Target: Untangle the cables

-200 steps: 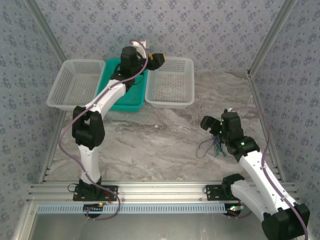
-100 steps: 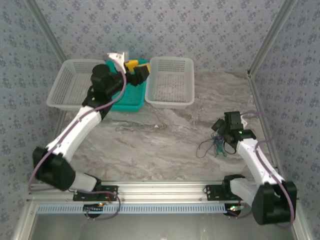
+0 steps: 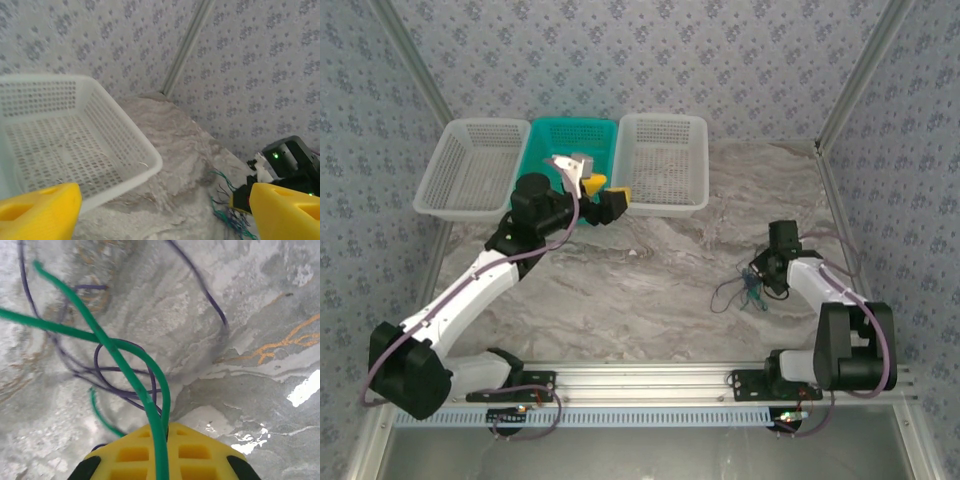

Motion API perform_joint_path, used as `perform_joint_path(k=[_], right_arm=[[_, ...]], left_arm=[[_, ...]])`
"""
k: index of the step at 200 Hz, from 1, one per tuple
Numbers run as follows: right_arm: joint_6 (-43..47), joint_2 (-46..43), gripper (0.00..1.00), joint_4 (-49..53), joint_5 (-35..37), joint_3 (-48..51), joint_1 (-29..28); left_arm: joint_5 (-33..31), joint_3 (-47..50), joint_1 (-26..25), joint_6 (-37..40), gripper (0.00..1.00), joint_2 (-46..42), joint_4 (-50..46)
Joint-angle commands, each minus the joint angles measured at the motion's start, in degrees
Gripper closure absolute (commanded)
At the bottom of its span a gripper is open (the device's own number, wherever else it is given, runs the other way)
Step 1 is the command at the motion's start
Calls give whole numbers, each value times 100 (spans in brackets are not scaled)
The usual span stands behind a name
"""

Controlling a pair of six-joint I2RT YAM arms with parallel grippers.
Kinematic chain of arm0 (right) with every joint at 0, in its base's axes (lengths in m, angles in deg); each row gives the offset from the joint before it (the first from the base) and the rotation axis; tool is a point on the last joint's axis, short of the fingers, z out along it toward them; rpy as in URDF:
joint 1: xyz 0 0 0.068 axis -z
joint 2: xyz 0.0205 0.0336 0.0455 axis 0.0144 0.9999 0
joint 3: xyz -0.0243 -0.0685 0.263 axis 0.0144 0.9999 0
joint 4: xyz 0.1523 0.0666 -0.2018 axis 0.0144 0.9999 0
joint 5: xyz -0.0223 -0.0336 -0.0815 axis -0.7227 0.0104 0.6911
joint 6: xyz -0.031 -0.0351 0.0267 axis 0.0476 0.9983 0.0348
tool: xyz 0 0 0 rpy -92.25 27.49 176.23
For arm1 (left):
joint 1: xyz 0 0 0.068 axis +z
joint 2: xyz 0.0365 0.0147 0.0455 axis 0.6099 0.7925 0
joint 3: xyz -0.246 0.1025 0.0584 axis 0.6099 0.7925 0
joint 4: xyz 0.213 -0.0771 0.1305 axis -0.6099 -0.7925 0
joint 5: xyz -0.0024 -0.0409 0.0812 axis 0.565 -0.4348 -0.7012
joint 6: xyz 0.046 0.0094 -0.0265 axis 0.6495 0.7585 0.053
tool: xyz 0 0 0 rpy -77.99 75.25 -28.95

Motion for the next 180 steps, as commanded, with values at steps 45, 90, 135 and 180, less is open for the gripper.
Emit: perform_joint_path(k=[45, 90, 135, 180], right_arm=[[900, -1948, 100, -1383, -1958, 286, -245], [1448, -2836, 100, -1722, -2121, 1, -1178], [2119, -2740, 100, -2028, -2251, -337, -2048], [2665, -2420, 100, -2213, -2760, -536, -2490]], left_arm=[[609, -31, -711, -28, 1, 500, 275], [714, -168, -941, -38, 1, 816, 335], [955, -157, -1073, -538, 1, 1117, 1014], [803, -164, -1124, -519, 9, 1099, 868]])
